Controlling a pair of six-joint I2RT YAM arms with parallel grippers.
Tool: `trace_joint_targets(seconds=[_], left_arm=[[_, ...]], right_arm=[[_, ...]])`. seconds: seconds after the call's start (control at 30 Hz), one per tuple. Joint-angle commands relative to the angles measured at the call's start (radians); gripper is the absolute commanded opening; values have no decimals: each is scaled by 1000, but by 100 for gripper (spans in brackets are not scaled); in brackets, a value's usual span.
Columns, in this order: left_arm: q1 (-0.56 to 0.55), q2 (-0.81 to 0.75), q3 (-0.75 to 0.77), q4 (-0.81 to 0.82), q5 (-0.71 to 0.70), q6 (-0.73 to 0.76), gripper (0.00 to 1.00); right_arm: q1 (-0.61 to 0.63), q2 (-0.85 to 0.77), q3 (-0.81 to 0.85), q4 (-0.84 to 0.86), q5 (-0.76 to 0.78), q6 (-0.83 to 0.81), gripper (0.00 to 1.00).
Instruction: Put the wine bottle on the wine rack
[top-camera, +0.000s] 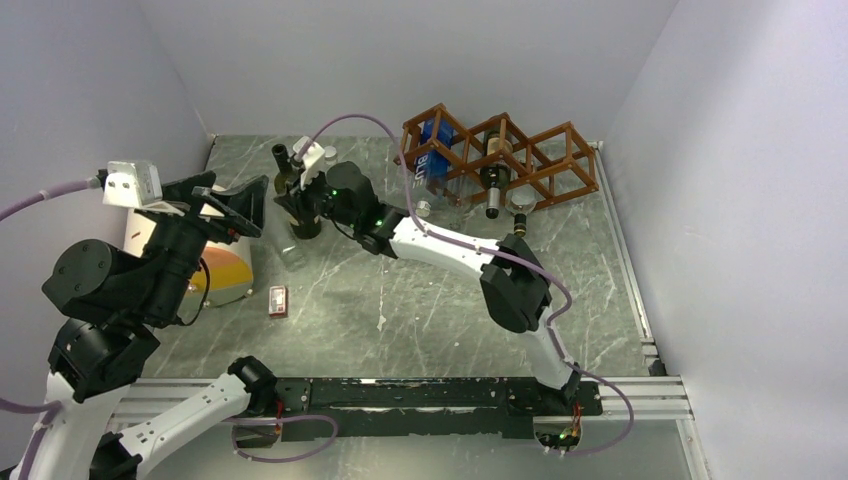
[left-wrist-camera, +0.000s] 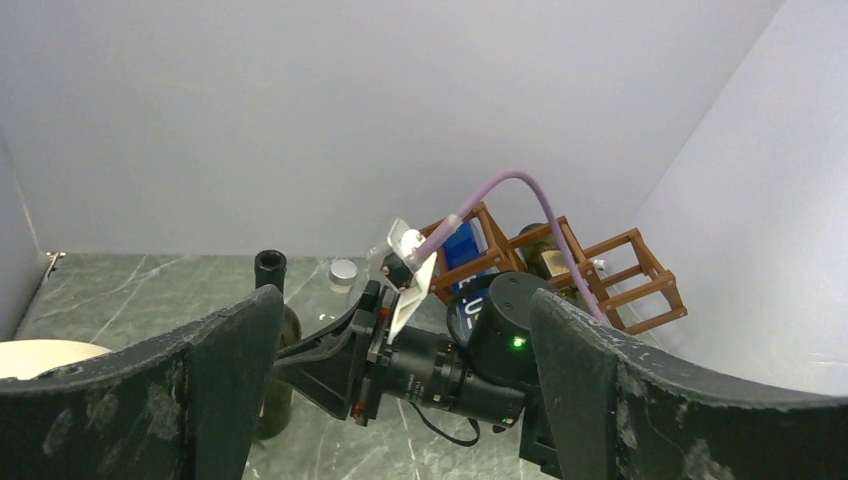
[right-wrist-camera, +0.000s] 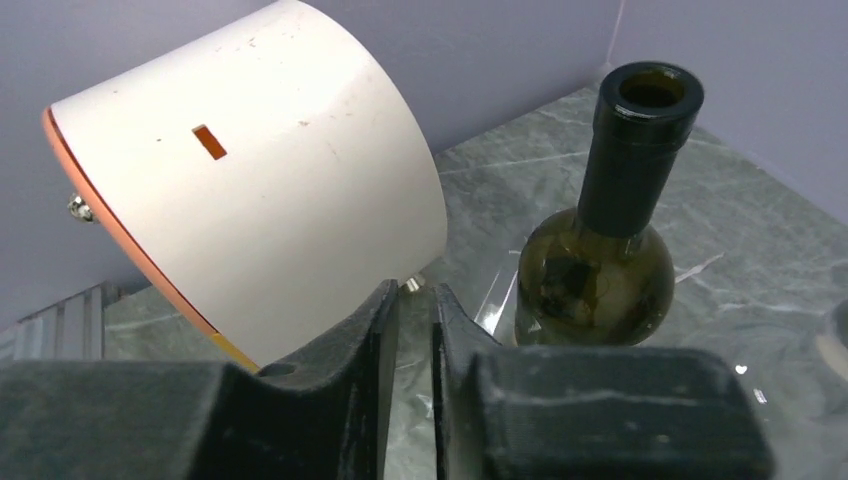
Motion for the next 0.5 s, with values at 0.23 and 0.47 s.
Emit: trace_joint_targets(seconds=[0.23, 0.47], left_arm=[[-2, 4, -19, 16, -41, 16, 96], [-1, 26, -49, 20, -108, 55, 96]], right_arm=[[30, 17, -2, -20, 31, -44, 42], [50, 23, -61, -29, 143, 47, 52]])
